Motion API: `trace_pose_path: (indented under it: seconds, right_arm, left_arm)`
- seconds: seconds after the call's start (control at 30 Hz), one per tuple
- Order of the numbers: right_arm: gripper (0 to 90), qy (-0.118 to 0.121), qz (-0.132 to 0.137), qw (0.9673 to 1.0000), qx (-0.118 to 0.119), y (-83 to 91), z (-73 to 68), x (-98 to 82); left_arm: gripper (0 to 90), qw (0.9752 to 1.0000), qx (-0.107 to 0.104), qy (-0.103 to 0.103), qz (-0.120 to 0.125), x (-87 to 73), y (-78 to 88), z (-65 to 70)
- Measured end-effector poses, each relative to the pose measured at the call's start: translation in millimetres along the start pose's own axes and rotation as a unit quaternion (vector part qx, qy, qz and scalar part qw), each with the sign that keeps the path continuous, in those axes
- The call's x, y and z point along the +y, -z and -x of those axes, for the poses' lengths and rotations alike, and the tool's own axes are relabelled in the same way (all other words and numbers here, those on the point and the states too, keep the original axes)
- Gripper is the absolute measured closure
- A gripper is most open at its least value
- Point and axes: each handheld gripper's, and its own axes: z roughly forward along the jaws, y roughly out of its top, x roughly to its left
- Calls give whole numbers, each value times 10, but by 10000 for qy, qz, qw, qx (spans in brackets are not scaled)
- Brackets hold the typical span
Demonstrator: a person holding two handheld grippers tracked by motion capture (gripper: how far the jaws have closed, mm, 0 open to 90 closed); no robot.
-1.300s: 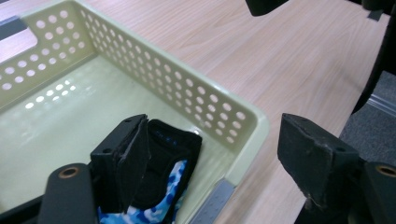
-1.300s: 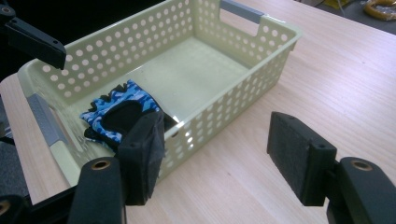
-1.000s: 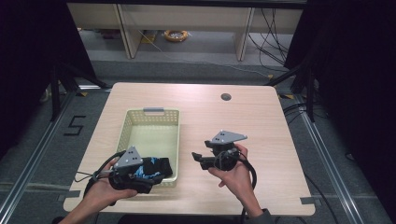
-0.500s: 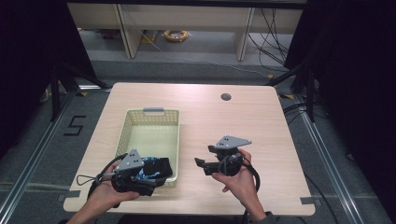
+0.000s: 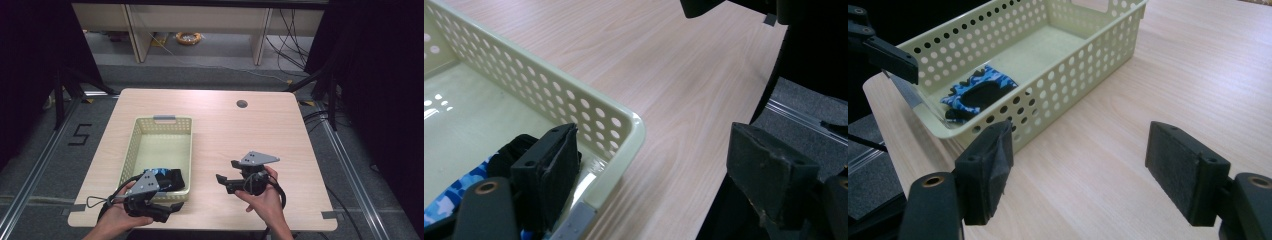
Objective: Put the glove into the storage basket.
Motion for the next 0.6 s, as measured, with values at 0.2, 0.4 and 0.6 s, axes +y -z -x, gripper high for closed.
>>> trace_pose_path:
  seconds: [0.2,0.4,0.6]
  right_arm:
    - [261,-58,20,9999,-85,42,61,-89]
    - [251,-127,-24,9999,54,75,92,-164]
    - [247,-268,-55,9996,-69,112,75,-238]
  left_arm:
    - [207,10000,-41,-33,-50,-72,-4,22]
    - [210,10000,-33,-44,-67,-91,-1,65]
    - [211,9998,-141,-155,-70,-128,-9,135]
